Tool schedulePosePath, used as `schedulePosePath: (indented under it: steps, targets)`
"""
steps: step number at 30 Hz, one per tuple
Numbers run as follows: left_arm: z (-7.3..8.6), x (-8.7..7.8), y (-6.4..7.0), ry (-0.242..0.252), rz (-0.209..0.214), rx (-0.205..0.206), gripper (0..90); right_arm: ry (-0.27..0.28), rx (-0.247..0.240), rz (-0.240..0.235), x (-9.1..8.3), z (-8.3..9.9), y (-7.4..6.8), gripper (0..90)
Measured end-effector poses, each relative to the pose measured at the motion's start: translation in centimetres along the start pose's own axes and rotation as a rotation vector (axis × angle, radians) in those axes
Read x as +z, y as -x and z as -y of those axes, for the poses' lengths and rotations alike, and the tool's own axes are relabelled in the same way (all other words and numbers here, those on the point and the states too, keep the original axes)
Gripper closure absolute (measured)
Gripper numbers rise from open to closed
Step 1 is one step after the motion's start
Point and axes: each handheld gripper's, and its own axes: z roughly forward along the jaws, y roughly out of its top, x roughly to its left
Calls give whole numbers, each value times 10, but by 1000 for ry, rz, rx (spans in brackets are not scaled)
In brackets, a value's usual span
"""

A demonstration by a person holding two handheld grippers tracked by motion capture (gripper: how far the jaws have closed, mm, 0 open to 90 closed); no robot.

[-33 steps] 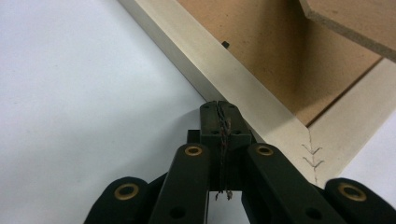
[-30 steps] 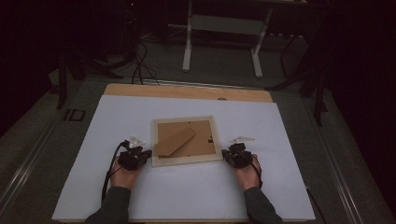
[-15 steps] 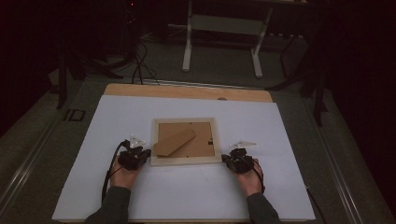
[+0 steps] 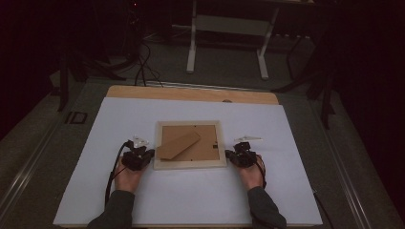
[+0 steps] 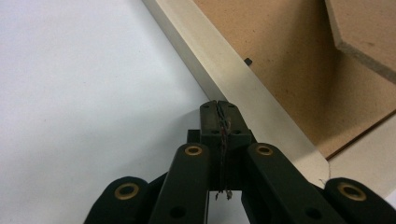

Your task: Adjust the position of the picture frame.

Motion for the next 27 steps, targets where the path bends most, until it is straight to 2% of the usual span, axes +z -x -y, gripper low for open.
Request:
schedulePosePath:
  steps: [5,15,23,27]
  targets:
    - [-1,1,-4,0,11,-9,900,-13,-28,-5,-5,5,-5,900]
    - [-2,2,-4,8,16,-4,900,-29,-32,-42,-13,13,-6,900]
    - [-2,3,3,7,-2,11,900,-39,-45,-72,-22,23,-8,900]
    - [-2,2,8,0,17,24,900,-28,-40,-62,-25,26,-4,900]
